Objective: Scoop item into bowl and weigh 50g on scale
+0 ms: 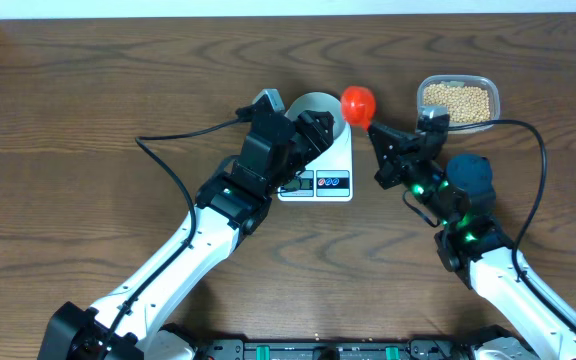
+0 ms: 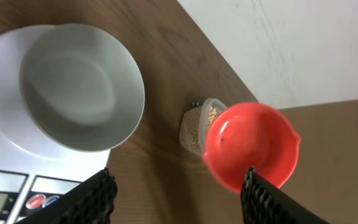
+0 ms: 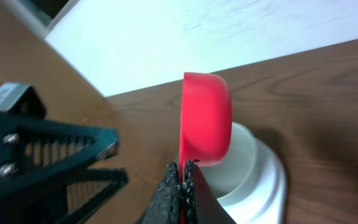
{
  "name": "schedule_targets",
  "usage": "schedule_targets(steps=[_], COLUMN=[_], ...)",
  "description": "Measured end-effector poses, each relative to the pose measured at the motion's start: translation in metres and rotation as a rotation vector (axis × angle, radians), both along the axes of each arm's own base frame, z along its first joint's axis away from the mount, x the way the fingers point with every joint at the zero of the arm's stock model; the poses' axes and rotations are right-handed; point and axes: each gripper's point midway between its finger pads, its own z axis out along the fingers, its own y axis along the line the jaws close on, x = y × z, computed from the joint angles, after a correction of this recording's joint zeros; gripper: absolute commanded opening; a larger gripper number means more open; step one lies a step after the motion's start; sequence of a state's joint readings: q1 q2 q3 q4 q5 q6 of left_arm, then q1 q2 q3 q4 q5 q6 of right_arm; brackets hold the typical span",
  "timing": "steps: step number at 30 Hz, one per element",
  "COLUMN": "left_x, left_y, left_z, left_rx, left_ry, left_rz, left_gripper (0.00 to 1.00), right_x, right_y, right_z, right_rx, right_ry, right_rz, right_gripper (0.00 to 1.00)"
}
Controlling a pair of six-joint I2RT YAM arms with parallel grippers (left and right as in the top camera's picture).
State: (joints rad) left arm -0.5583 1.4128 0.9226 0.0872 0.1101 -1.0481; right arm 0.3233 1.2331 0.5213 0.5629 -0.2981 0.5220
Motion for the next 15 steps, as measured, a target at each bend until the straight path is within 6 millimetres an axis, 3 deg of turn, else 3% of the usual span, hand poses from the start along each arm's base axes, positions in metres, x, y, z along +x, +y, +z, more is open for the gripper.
schedule_targets(steps=[9,15], left_x=[0.001,0.003], left_y=[0.001,0.005], left_z=[0.000,0.000], left_rx=[0.094,0.128], left_ry=[-0.066,-0.087], left_rz=[-0.052,-0.046], left_gripper=[0.82,0.83], right_x=[0.017,0.026], right_y=[-0.027,-0.034], right_z=[0.006,0.014], right_rx=[-0.026,-0.090], right_ry=[0.003,0.006], right_rz=[-0.080,-0.094], right_gripper=[0.01,0.01])
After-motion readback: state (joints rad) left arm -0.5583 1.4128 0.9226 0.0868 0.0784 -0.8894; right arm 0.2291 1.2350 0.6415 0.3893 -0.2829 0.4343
